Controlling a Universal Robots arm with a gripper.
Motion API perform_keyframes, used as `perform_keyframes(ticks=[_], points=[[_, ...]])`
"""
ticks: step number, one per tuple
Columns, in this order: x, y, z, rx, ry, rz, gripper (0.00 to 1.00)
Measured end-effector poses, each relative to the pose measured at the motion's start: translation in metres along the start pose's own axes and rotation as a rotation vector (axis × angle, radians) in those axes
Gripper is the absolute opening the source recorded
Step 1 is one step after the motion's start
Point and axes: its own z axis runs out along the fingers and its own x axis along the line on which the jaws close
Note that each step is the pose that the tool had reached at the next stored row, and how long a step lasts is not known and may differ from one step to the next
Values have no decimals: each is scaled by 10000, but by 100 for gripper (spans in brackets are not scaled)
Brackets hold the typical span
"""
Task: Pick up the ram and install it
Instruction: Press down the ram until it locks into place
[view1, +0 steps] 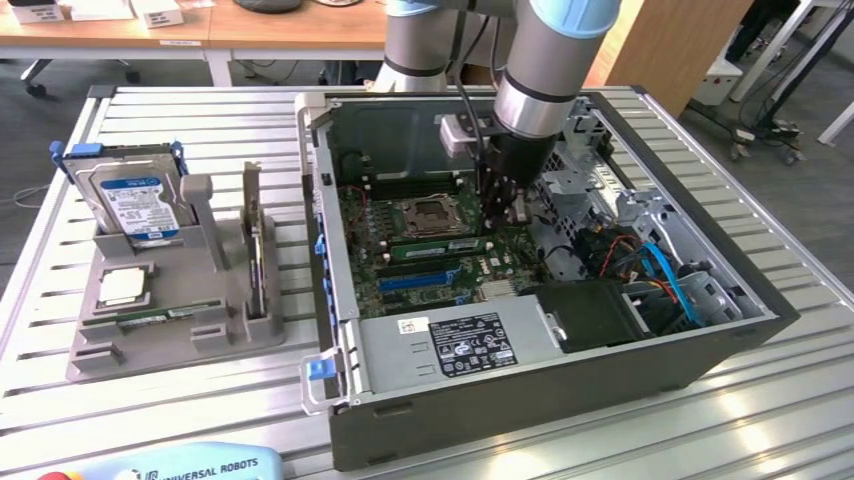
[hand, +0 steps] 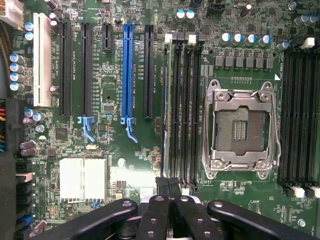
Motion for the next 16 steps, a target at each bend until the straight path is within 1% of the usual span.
perform_keyframes(ticks=[5, 7, 10, 13, 15, 16], points=[[0, 0, 8, -1, 0, 3, 10], [0, 0, 17, 1, -9, 3, 10], [1, 1, 40, 0, -79, 7, 10], [1, -1, 43, 0, -93, 6, 10], [1, -1, 53, 1, -130, 5, 10], [1, -1, 59, 1, -138, 5, 10]])
